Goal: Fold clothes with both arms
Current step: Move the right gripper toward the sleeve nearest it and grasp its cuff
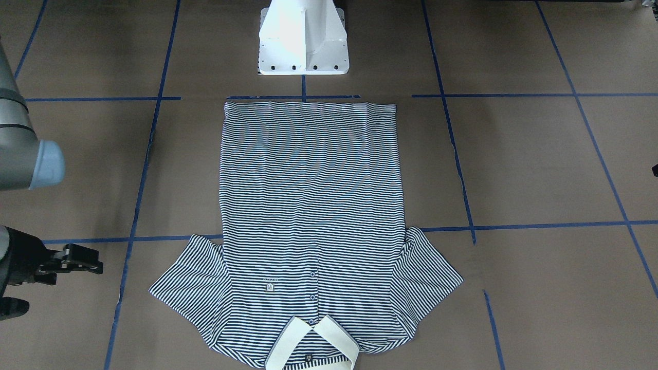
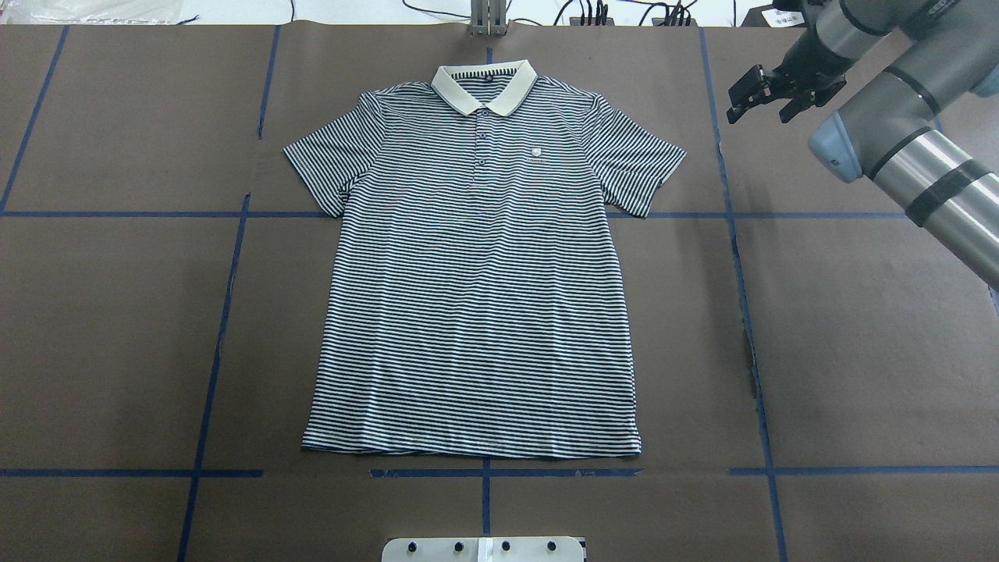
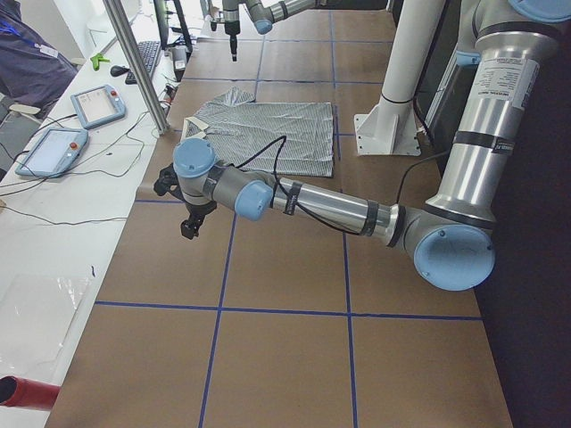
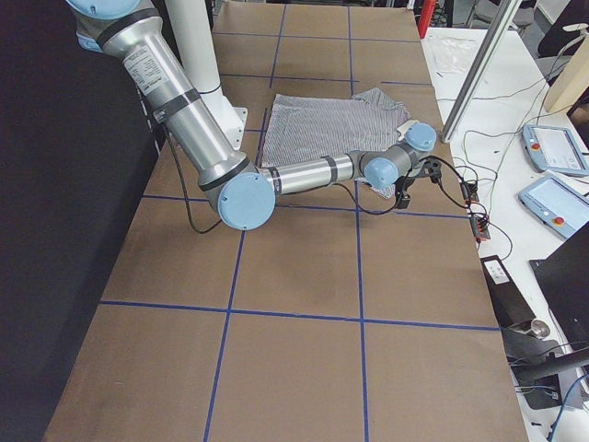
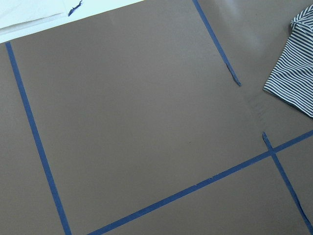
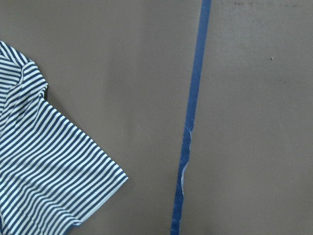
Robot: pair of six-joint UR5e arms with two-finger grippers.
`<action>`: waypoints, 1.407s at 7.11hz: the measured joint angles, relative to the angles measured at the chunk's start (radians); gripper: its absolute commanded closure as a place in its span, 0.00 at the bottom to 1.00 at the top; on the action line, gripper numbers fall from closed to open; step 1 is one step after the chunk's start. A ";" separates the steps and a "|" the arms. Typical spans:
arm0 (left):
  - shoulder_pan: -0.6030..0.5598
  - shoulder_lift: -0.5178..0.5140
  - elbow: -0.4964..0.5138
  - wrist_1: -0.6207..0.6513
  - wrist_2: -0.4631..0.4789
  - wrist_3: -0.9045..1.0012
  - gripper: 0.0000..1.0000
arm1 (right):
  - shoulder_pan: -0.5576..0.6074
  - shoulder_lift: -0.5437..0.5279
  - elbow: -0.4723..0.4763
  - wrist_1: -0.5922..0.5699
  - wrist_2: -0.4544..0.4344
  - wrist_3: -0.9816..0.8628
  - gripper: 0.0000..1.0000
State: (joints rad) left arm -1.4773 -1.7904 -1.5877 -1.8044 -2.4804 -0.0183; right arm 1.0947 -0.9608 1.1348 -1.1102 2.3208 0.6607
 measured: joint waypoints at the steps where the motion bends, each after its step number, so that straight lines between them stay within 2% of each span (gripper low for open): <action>1: 0.000 0.000 0.000 -0.002 0.000 0.000 0.00 | -0.044 0.013 -0.031 0.076 -0.056 0.085 0.00; 5: 0.000 -0.004 -0.001 -0.003 0.000 0.001 0.00 | -0.145 0.087 -0.148 0.131 -0.186 0.169 0.01; 7: 0.000 -0.006 -0.001 -0.003 0.000 0.001 0.00 | -0.158 0.148 -0.223 0.133 -0.204 0.173 0.05; 10: 0.000 -0.006 -0.001 -0.003 0.000 0.001 0.00 | -0.159 0.153 -0.241 0.133 -0.206 0.172 0.04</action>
State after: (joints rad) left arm -1.4772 -1.7963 -1.5883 -1.8070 -2.4804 -0.0169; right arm 0.9360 -0.8078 0.8938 -0.9768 2.1153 0.8326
